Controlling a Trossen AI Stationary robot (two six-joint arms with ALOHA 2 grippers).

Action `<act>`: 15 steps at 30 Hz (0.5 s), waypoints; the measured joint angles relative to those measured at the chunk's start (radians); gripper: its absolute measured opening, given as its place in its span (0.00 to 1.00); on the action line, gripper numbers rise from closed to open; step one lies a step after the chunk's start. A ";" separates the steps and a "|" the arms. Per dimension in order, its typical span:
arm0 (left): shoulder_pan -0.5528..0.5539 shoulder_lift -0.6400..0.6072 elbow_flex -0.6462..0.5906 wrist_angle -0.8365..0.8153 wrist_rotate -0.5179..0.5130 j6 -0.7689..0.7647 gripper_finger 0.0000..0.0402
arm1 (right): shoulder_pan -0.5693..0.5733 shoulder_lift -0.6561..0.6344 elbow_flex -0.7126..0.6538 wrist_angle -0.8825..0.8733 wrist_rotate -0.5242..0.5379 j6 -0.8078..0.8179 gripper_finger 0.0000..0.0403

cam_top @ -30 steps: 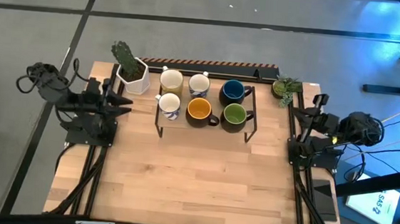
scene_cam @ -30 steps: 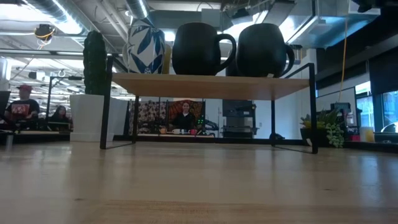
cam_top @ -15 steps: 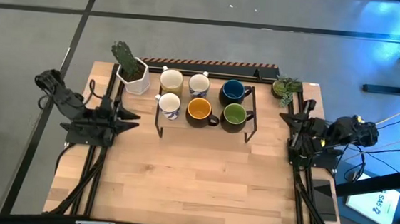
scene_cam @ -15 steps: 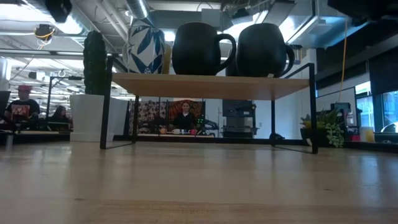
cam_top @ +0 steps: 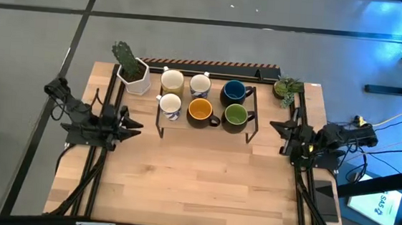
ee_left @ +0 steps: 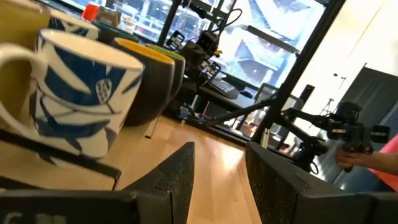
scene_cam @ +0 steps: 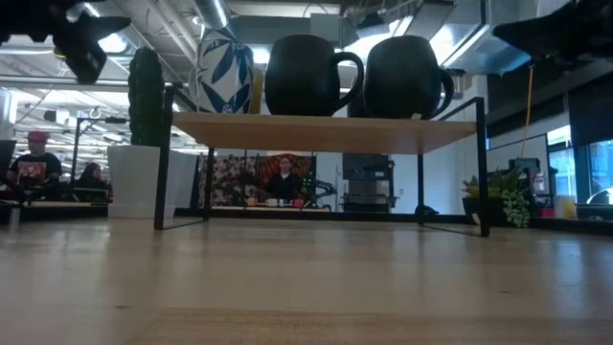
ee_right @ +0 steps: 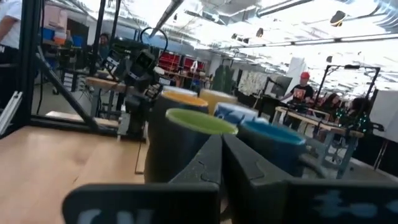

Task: Place coffee mugs
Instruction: Return to Home Position

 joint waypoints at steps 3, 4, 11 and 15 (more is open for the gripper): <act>0.000 -0.050 -0.042 0.002 0.009 -0.001 0.34 | 0.000 0.000 -0.037 0.031 0.003 0.017 0.00; 0.000 -0.066 -0.055 0.001 0.009 -0.002 0.34 | 0.000 0.000 -0.053 0.053 0.003 0.018 0.00; 0.000 -0.082 -0.107 0.004 0.009 -0.005 0.34 | 0.000 0.000 -0.138 0.227 0.003 0.016 0.00; 0.000 -0.082 -0.148 0.026 0.004 -0.022 0.34 | 0.000 0.000 -0.144 0.224 0.018 0.016 0.00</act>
